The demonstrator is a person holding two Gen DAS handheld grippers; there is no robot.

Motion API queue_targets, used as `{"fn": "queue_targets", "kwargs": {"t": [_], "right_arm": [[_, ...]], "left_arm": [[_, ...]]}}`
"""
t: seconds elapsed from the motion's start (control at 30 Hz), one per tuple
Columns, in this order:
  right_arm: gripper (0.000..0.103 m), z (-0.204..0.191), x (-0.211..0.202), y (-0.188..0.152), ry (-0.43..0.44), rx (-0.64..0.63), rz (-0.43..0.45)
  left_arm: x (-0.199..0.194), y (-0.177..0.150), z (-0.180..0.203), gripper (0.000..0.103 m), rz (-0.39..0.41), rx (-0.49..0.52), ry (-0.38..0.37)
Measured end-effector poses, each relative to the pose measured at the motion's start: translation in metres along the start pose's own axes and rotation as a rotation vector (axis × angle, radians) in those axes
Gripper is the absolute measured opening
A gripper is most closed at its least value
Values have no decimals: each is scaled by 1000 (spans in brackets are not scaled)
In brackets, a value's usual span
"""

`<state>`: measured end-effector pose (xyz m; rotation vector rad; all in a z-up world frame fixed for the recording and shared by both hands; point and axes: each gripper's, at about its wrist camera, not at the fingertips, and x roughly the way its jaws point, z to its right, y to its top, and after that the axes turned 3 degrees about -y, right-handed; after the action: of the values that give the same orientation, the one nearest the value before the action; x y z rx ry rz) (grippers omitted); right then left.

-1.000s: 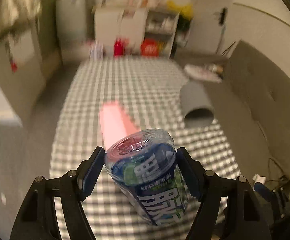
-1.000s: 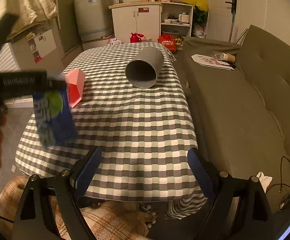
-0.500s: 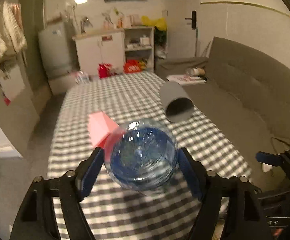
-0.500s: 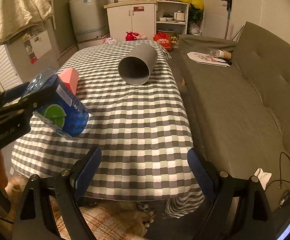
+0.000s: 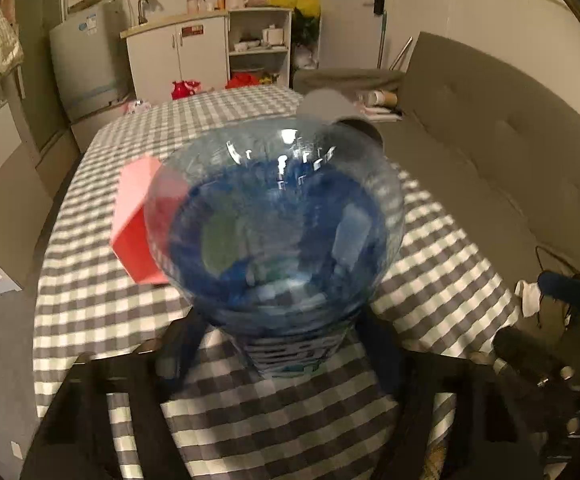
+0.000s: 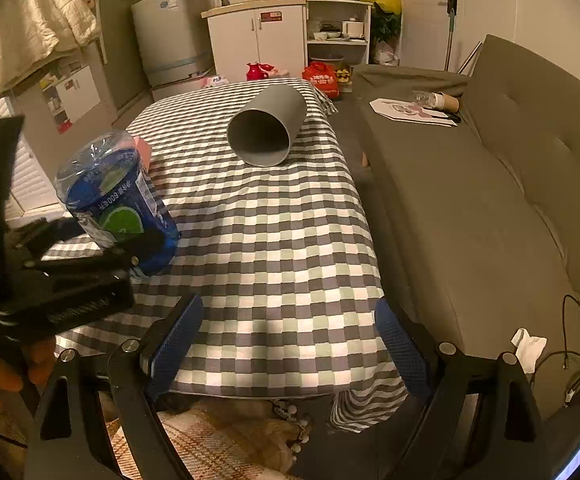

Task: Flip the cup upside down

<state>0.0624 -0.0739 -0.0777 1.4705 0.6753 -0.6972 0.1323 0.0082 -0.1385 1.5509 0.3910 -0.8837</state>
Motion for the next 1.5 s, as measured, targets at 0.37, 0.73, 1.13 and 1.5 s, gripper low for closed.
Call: {"fn": "queue_targets", "kwargs": {"t": [0.37,0.73,1.13,1.5], "right_arm": [[88,-1,7,0,-2,3,-19],[88,-2,-10,9,27,19,13],[88,-30,-60,13,79,-15,154],[103,-55,-75,-1,0,-54,362]], "left_arm": [[14,7,6,68,47,10,5],[-7,-4,-7,86,-49,-63,-27],[-131,-21,-39,90,284,-192,120],[-162,-59,-48,103,417,-174,224]]}}
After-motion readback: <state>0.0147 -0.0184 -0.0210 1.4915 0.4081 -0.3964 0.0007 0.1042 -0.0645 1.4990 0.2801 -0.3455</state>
